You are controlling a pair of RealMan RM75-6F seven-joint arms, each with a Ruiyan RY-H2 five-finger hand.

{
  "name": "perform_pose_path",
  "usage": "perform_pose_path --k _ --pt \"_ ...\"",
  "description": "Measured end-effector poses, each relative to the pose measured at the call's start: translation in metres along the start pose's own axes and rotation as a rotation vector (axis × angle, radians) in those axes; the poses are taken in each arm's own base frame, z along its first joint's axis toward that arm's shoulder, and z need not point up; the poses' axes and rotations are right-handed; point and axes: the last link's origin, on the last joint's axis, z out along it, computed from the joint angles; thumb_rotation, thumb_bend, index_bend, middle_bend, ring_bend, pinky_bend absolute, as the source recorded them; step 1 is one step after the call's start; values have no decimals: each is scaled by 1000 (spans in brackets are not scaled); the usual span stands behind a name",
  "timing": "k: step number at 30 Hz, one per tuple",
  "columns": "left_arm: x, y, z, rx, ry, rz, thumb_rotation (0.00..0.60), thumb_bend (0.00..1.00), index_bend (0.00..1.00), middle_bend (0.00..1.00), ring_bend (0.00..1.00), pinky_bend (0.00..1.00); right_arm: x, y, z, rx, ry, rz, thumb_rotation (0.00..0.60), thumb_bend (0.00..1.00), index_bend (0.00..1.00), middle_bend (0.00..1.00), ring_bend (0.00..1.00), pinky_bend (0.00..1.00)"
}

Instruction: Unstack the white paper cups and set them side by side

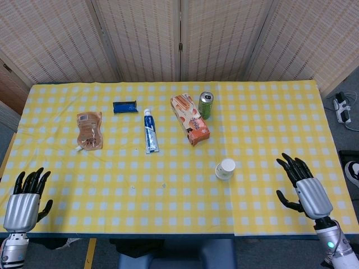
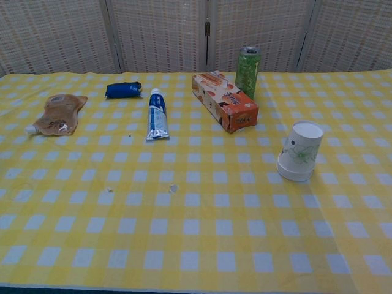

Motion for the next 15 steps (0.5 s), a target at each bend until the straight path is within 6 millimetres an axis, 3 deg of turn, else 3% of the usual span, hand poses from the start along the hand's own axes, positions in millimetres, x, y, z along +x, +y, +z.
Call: perform_pose_path --k 15 --pt "1 1 -2 1 2 -6 600 382 138 106 131 0 2 -1 6 18 -5 -16 600 429 38 20 84 0"
